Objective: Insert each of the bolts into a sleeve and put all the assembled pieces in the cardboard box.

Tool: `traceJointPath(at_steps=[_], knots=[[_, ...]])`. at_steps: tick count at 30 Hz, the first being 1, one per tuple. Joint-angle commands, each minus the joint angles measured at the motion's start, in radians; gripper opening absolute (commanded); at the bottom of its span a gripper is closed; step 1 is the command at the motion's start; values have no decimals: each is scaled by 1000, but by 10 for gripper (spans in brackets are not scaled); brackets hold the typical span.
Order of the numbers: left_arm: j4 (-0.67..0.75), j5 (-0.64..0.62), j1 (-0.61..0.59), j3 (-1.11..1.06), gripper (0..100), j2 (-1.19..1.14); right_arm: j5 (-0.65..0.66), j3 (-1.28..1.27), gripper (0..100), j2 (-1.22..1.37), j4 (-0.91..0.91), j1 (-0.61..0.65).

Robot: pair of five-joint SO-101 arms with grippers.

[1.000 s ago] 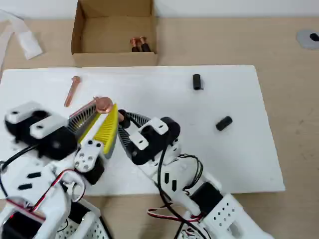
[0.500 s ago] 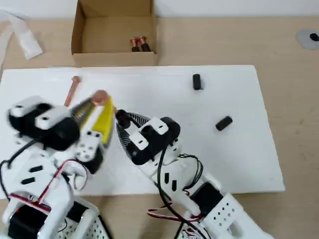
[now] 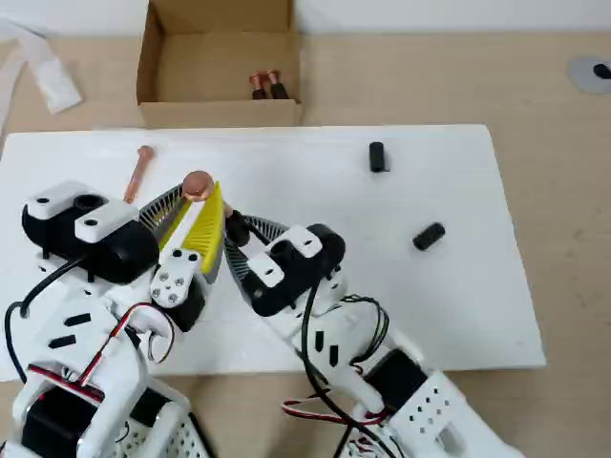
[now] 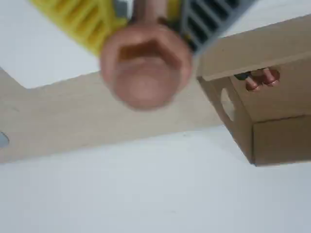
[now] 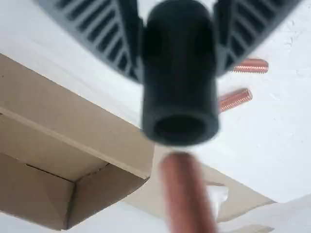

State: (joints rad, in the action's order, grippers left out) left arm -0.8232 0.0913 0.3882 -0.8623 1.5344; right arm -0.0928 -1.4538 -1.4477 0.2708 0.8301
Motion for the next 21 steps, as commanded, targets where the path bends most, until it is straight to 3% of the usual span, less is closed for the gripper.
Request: traceJointPath(at_steps=[1,21], knots=[[31,-6,12,-11,5,2,3,8,10,-19,-23,12],[-21,-6,14,-3,5,2,3,7,10,-13,-21,10]])
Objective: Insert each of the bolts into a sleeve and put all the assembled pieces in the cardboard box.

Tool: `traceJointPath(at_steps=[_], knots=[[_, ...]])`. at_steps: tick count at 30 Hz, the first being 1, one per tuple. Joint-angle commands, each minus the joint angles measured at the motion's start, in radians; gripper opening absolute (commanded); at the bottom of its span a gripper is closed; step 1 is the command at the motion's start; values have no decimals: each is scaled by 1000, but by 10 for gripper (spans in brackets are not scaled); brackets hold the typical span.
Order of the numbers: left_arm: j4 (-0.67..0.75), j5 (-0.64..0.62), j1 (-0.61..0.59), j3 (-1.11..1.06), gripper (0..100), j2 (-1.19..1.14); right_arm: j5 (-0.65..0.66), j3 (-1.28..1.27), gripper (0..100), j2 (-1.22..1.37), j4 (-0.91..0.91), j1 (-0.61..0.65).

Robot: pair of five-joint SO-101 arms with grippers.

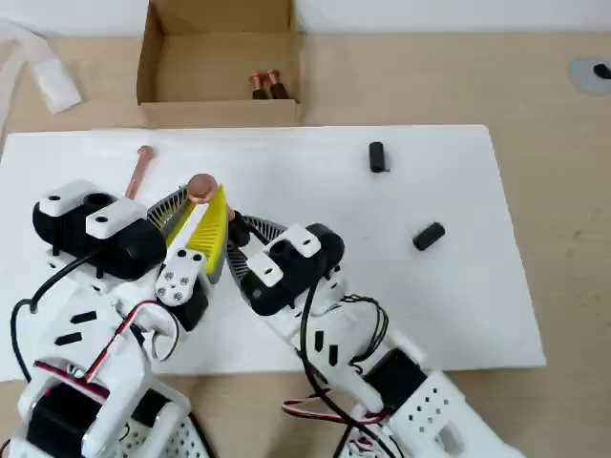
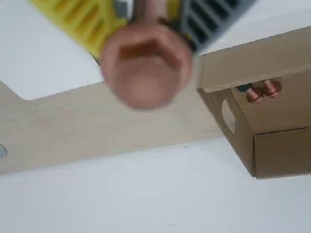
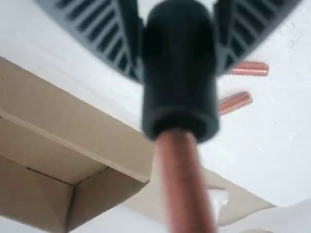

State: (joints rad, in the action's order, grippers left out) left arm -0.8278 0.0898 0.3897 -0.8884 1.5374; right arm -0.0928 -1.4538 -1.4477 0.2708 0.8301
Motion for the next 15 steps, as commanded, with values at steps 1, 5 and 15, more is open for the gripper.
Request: traceJointPath(at_steps=[1,5,15], knots=[[-25,-5,12,25,5,-1,3,7,10,-13,-21,10],[-48,-6,12,29,4,-1,3,7,10,-13,-21,10],[-51,-40,14,40,5,-1,3,5,10,-13,-21,8]])
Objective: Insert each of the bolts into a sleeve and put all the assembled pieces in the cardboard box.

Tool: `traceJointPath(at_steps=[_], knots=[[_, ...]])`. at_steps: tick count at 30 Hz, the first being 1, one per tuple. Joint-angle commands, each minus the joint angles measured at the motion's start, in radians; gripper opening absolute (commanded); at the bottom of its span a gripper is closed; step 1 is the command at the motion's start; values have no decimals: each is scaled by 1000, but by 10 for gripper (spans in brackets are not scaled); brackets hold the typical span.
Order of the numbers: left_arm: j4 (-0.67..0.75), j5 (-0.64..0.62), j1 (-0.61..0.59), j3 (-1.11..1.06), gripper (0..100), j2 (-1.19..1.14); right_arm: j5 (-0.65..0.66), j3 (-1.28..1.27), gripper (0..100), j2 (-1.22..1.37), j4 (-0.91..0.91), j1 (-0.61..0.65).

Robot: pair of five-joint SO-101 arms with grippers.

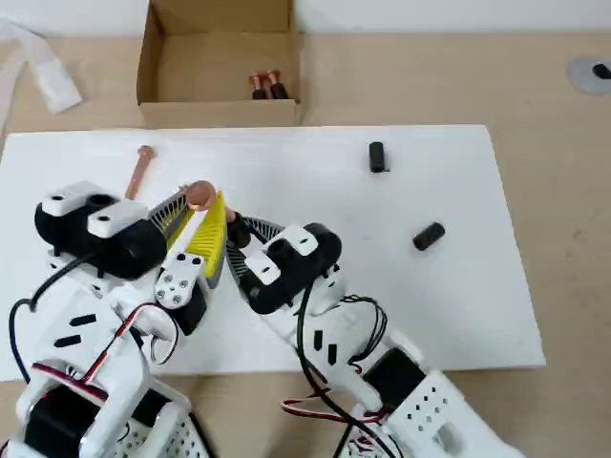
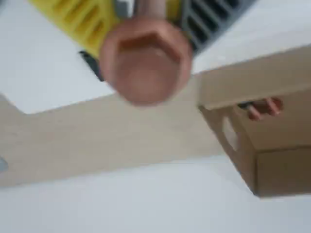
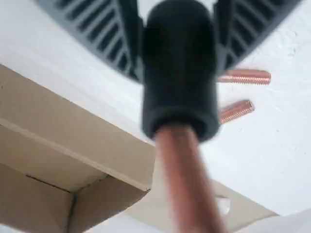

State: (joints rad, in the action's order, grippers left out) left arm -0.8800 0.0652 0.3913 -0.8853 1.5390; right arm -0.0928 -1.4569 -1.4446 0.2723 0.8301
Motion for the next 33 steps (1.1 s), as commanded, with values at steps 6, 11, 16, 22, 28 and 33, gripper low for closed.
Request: traceJointPath(at_steps=[6,11,16,22,28,33], knots=[[-3,-15,12,44,5,-2,3,2,10,-15,-25,8],[-3,-12,12,58,5,-2,3,-8,10,-15,-26,8],[-5,-12,12,54,18,-16,3,-1,10,-16,-26,8],[-12,-15,11,77,57,-99,3,-1,10,-22,-26,8],[-11,-15,11,80,57,-125,3,-1,10,-22,-26,8],[-5,-14,5,80,56,-125,3,-1,10,-22,-26,8]])
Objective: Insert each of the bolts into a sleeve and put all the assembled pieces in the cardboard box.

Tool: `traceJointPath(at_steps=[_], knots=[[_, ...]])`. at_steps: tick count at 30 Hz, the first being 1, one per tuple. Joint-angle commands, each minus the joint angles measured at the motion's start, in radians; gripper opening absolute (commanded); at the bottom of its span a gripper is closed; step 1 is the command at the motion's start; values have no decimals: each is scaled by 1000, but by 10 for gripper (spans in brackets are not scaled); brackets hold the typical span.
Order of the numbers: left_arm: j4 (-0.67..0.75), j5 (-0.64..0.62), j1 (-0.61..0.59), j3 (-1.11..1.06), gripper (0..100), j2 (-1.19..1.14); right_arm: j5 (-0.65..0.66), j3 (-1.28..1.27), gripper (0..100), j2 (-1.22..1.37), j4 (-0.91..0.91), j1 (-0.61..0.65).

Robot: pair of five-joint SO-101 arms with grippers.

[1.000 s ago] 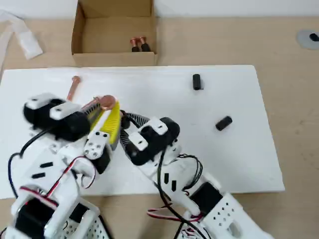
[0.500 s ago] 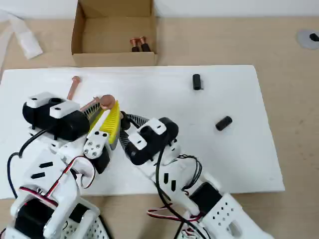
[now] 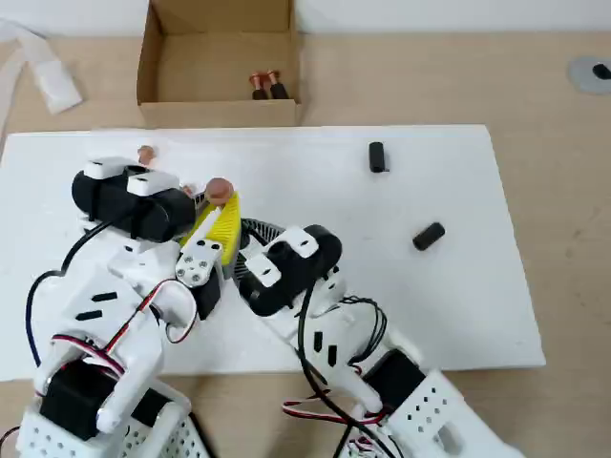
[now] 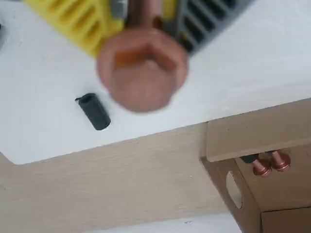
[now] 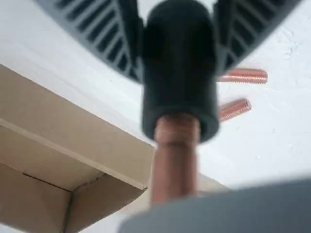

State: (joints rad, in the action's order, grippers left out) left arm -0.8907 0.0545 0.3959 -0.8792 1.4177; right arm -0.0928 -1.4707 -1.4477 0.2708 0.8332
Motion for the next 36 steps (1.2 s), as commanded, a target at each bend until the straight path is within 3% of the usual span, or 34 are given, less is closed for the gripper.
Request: traceJointPath(at_steps=[1,8,13,22,27,36], knots=[[6,-3,0,74,53,-4,3,13,10,-19,-25,5],[0,0,-2,74,36,-5,3,15,10,-21,-25,5],[0,-5,-9,74,85,-4,3,31,10,-21,-26,4],[-2,-133,-199,94,150,-7,3,58,10,-19,-25,4],[-80,-130,-199,130,150,-8,3,58,10,-15,-25,4],[-87,-129,-198,138,150,-8,3,58,10,-13,-26,4]])
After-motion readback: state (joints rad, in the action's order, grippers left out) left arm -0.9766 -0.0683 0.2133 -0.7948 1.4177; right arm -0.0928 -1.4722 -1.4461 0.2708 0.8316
